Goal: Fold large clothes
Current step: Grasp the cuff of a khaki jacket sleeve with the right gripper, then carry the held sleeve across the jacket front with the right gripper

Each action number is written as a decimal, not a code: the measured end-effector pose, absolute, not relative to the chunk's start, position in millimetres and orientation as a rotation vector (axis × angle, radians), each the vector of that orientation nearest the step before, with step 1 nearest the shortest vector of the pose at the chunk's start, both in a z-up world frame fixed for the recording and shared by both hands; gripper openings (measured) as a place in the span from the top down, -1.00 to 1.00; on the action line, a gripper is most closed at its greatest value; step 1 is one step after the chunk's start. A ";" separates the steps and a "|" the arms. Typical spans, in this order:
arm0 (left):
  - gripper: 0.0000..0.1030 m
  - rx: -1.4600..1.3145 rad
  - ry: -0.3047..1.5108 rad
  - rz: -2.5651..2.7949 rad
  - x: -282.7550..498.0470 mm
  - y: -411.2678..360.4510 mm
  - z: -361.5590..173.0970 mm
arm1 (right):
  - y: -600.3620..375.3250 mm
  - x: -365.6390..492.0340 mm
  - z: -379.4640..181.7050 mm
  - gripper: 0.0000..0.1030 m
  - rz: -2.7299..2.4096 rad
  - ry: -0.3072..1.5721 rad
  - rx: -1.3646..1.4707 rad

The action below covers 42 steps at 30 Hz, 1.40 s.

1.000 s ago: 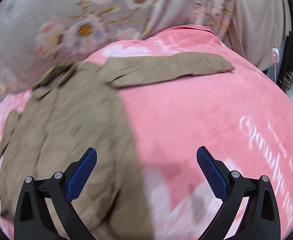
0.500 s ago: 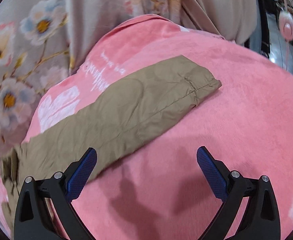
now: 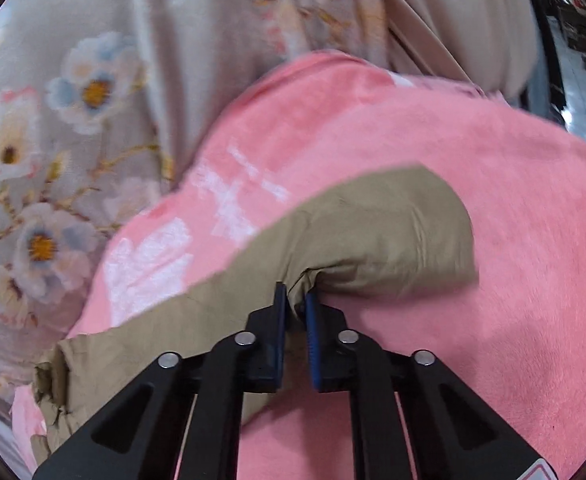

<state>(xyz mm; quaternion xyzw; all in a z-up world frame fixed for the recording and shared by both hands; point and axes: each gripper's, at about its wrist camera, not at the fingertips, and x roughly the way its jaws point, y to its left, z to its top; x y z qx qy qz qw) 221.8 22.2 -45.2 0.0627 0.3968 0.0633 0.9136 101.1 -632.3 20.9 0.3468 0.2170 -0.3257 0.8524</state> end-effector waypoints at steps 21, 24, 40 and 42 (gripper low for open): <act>-0.90 0.029 0.829 0.185 214.5 85.3 -38.7 | -239.3 281.7 85.4 0.89 0.034 0.604 0.174; -0.90 0.020 0.831 0.178 215.5 91.5 -39.5 | -209.7 296.6 57.0 0.89 0.086 0.664 0.156; -0.90 -0.041 0.832 0.077 227.9 97.5 -32.6 | -139.1 294.1 -15.2 0.34 0.214 0.848 0.055; -0.90 -0.048 0.823 0.073 228.3 99.8 -29.8 | -142.4 282.2 -1.1 0.28 0.257 0.806 0.083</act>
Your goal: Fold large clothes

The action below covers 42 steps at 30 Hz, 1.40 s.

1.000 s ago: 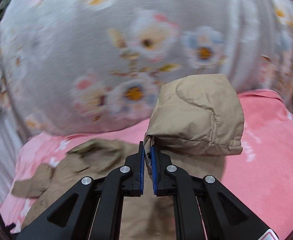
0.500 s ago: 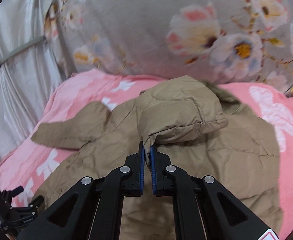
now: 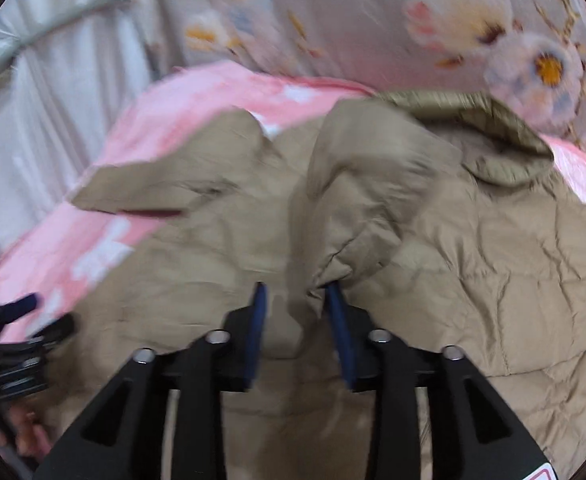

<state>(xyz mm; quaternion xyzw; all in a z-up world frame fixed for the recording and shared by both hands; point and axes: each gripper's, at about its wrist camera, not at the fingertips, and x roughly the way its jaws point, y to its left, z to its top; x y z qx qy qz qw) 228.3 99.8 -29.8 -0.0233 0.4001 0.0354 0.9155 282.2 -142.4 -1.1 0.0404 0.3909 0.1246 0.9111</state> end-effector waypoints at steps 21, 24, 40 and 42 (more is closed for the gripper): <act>-0.87 -0.511 1.120 -0.395 327.4 37.0 -52.1 | -190.2 286.6 -23.2 0.58 0.171 0.890 0.315; -0.46 -0.534 1.121 -0.400 332.8 31.5 -52.7 | -260.4 258.6 -20.2 0.34 0.021 0.845 0.401; 0.97 -0.175 0.808 -0.318 354.1 -0.8 10.0 | -408.5 250.3 -21.1 0.94 -0.225 0.619 0.716; 0.97 -0.118 0.840 -0.287 359.7 -8.4 -10.2 | -401.9 260.8 -34.2 0.94 -0.268 0.703 0.619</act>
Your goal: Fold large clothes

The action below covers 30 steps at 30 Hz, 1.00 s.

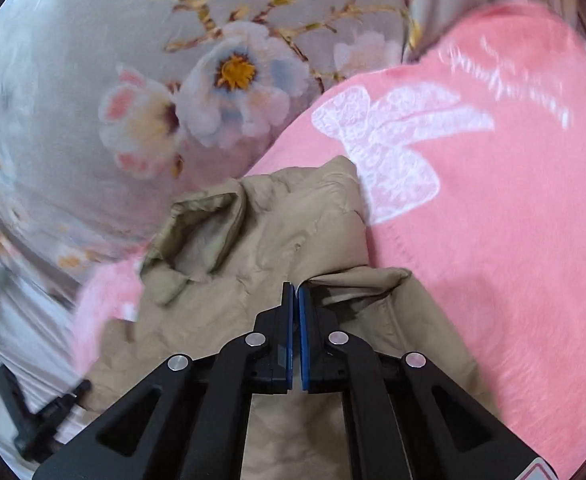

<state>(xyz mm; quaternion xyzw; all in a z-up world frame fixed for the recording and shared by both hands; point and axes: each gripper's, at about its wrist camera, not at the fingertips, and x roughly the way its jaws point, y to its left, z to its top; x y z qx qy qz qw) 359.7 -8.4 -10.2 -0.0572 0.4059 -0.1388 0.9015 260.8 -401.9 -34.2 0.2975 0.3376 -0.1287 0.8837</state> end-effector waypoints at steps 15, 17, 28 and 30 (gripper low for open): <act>0.93 0.019 0.852 -0.201 356.2 -25.1 -75.1 | -351.3 252.9 -34.4 0.73 -0.390 0.809 0.271; 0.93 0.014 0.848 -0.201 356.2 -26.0 -75.2 | -323.1 243.3 -13.9 0.73 -0.302 0.764 0.269; 0.92 -0.017 0.841 -0.213 355.9 -20.8 -76.4 | -227.6 296.1 -53.4 0.86 -0.086 0.933 0.187; 0.91 -0.016 0.841 -0.213 355.8 -21.3 -76.3 | -228.4 296.5 -58.3 0.87 -0.085 0.932 0.188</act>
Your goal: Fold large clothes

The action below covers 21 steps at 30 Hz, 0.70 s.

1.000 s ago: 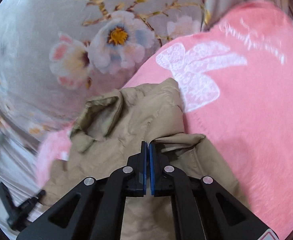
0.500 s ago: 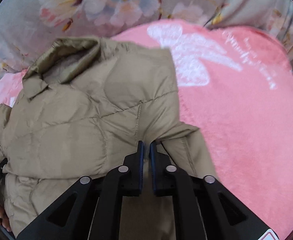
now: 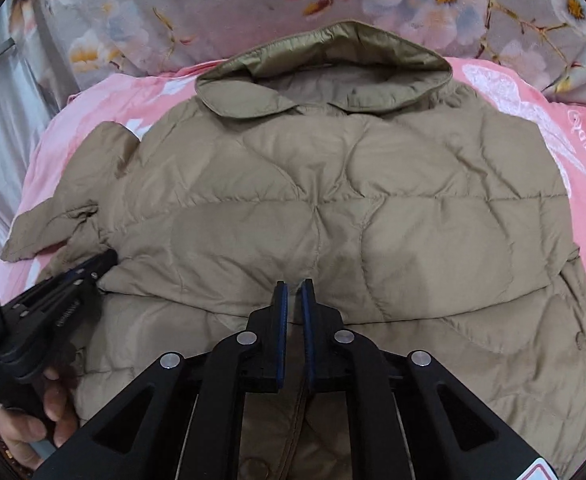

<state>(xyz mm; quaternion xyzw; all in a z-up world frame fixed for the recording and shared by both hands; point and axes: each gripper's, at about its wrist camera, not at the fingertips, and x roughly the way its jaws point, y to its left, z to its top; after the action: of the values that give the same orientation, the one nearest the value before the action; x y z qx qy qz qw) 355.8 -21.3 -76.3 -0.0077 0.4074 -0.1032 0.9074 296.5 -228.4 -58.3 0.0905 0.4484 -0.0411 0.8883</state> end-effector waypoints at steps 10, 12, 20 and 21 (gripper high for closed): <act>0.89 -0.039 0.843 -0.221 356.9 -17.9 -76.0 | -210.9 296.9 -65.9 0.86 -0.139 0.879 0.053; 0.82 -0.091 0.847 -0.236 356.2 -7.8 -72.8 | -209.8 296.6 -64.2 0.83 -0.142 0.878 0.037; -0.79 -0.510 0.746 -0.096 334.9 182.6 -33.8 | -200.3 215.3 -30.6 -0.14 -0.094 0.861 0.093; -0.79 -0.546 0.750 -0.043 339.2 212.6 -35.5 | -199.3 206.0 -32.2 -0.14 -0.087 0.869 0.104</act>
<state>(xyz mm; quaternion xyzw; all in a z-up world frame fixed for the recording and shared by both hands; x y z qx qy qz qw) 339.2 212.6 -35.5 -0.2634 0.3614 -0.0206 0.8942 206.0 -199.3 -32.2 0.0504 0.4206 -0.0419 0.9049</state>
